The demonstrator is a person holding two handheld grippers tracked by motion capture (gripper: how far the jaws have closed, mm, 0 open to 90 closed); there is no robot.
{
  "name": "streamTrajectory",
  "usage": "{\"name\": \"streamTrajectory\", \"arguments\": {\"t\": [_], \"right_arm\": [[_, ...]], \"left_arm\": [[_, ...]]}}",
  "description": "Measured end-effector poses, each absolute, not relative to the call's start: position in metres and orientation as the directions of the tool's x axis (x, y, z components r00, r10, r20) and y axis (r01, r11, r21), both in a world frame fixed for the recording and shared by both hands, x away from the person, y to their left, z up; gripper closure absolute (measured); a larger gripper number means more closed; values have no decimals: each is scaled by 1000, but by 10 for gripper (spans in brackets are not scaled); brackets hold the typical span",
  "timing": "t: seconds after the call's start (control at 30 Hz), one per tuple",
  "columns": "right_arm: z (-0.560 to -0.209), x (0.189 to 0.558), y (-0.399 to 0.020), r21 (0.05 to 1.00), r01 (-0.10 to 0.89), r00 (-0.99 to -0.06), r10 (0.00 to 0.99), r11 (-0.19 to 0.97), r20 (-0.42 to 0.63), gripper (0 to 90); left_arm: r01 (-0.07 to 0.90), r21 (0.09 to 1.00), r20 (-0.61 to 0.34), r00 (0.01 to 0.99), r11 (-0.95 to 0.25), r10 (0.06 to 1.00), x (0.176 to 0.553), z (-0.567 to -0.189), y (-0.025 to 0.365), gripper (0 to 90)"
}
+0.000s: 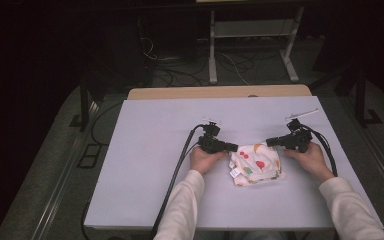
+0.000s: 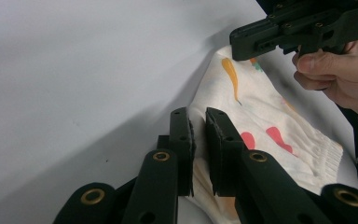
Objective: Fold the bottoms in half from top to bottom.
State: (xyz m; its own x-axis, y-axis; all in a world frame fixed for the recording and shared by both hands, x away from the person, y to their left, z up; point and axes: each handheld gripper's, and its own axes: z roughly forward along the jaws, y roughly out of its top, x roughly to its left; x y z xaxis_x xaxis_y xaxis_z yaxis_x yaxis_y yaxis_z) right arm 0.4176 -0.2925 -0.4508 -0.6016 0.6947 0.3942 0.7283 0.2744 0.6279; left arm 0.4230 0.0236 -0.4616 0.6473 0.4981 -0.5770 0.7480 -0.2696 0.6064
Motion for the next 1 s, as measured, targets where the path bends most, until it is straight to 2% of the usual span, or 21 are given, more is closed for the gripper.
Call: {"name": "streamTrajectory", "arguments": {"t": [0.77, 1.0], "right_arm": [[-439, 424, -253, 669, 710, -599, 688, 219, 410, 857], [-436, 427, -245, 682, 701, -599, 689, 207, 407, 858]], "left_arm": [[727, 631, -530, 659, -271, 534, 434, -446, 67, 813], [700, 640, -486, 688, -316, 539, 443, -433, 73, 813]]}}
